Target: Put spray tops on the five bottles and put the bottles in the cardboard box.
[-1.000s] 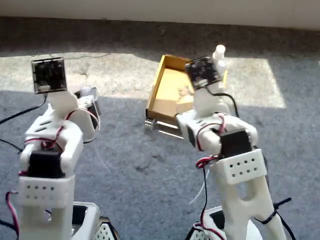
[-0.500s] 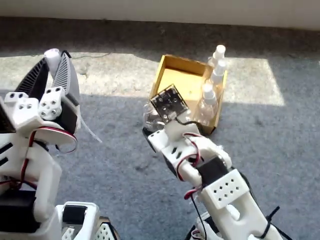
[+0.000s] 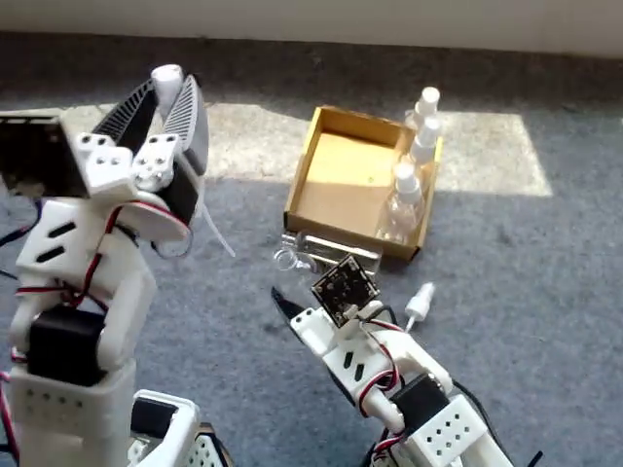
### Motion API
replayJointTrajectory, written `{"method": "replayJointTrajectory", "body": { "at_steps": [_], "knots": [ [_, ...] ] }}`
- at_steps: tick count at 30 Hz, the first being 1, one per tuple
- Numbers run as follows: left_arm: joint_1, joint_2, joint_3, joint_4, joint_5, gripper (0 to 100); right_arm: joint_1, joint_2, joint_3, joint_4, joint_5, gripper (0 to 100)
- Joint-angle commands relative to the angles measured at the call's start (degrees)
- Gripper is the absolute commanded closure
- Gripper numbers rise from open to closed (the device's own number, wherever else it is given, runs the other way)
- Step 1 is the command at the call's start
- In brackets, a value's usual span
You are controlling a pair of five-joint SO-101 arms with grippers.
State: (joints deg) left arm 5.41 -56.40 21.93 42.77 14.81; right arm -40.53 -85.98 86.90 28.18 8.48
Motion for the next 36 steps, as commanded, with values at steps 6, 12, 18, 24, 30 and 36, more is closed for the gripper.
{"method": "replayJointTrajectory", "body": {
  "at_steps": [6,12,18,24,30,36],
  "knots": [
    [7.16,2.68,-4.35,0.35,-0.97,99,-0.75,-3.74,-0.66,-1.27,-0.35,99.4],
    [9.98,3.91,-4.09,-1.41,-1.05,99,-0.84,-6.02,-0.66,-1.27,-0.35,99.4],
    [10.59,12.26,-5.32,-6.68,-0.88,99,-0.57,-9.89,-0.48,-1.1,-0.35,99.4],
    [12.53,13.67,-8.66,-3.78,-0.97,99,-0.57,-10.59,1.36,-1.27,-0.35,99.4],
    [13.49,13.49,-10.15,-3.6,-0.97,99,-0.57,-10.68,1.54,-1.27,-0.35,99.4],
    [13.58,13.14,-5.76,-3.87,-1.49,99,-0.48,-10.68,1.54,-1.27,-0.35,99.4]
  ]
}}
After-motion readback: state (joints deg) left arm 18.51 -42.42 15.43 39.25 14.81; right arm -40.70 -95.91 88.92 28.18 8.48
